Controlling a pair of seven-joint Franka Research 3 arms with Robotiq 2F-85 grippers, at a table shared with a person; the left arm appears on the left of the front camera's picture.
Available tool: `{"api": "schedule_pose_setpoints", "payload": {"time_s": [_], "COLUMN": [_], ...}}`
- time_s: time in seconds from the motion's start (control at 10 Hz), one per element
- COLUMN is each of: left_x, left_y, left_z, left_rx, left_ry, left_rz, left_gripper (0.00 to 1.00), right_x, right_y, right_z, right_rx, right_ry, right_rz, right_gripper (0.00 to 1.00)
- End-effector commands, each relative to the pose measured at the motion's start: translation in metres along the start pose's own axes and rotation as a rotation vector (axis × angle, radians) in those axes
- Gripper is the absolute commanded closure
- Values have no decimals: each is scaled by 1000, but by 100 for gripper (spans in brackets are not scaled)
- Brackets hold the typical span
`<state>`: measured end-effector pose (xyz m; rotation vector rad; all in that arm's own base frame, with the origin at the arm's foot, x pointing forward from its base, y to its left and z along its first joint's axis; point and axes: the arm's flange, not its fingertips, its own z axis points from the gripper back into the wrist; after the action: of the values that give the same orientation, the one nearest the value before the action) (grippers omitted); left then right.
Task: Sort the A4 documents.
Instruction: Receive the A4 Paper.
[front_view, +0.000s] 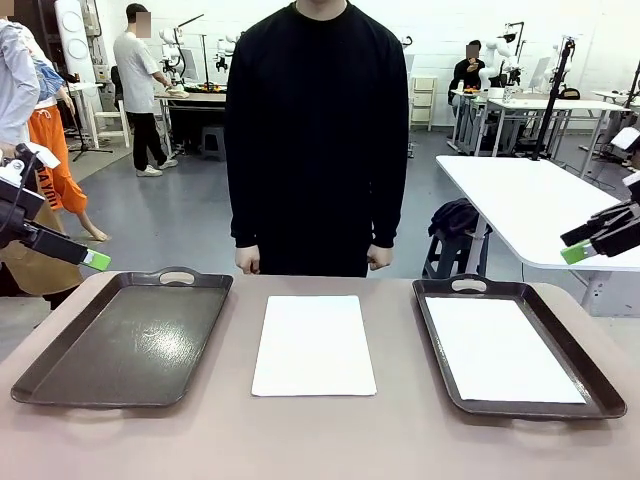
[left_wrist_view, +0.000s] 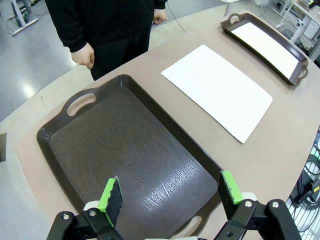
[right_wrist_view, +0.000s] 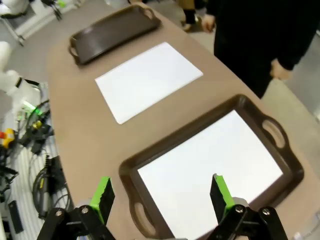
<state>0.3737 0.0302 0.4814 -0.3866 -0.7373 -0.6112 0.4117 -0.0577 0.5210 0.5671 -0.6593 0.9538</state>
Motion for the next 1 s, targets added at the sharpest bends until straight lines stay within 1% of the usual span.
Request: {"api": "schedule_pose_setpoints", "payload": {"time_s": [0.0,0.1,0.3,0.9], "left_x": [-3,-3,-3,-3], "left_y": [3,3,3,3], "left_z": [-1,-1,-1,-1], "left_rx": [-15,-15,-15,-15], "left_ry": [-9,-9,-9,-9], "left_rz": [-15,-15,-15,-15], "left_gripper": [0,0,0,0], "right_x": [2,1,-3,-4], "right_y": [-12,-12,-13,-10], "right_z": [8,8,8,8], "right_rx": [42,73,72,63], "right_ry": [-45,-40,-17,-11], "right_rz": [8,8,-7,-30], "right_gripper": [0,0,0,0]}}
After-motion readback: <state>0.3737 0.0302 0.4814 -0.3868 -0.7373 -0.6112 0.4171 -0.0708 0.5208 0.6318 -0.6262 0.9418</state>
